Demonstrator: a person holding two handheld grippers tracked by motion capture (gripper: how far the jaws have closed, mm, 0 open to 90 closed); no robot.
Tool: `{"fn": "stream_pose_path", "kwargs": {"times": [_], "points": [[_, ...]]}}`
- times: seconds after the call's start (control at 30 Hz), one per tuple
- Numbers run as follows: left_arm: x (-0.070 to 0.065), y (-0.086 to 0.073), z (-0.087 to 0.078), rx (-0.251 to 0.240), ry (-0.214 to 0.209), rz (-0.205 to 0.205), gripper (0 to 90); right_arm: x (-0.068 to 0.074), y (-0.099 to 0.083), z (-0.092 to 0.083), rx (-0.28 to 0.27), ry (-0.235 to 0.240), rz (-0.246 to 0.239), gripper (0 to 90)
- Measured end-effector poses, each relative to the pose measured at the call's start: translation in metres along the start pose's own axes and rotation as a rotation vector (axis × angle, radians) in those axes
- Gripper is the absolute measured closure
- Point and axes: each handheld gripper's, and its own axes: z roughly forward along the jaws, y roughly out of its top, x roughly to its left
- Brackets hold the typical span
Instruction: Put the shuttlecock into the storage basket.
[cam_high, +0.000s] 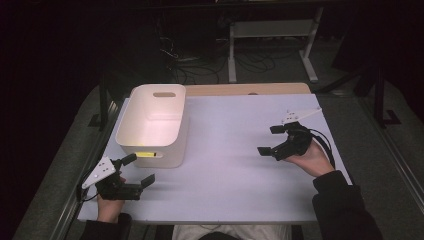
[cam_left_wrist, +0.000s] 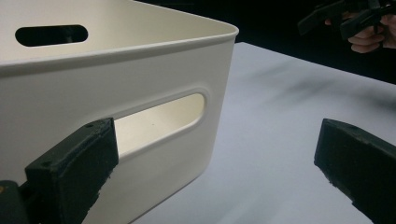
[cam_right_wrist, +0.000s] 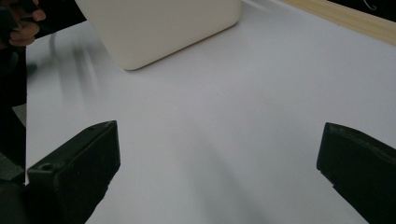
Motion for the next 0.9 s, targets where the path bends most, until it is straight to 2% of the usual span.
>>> {"fn": "stream_pose_path", "kwargs": {"times": [0.5, 0.77, 0.9], "points": [[0.000, 0.000, 0.000, 0.002, -0.002, 0.000, 0.0, 0.005, -0.027, -0.010, -0.010, -0.034, -0.003, 0.0], [0.000, 0.000, 0.000, 0.001, -0.001, 0.000, 0.0, 0.006, -0.037, -0.017, -0.040, -0.044, 0.007, 0.0], [0.000, 0.000, 0.000, 0.004, 0.002, -0.001, 0.0, 0.006, -0.048, -0.022, -0.049, -0.053, 0.024, 0.0]]}}
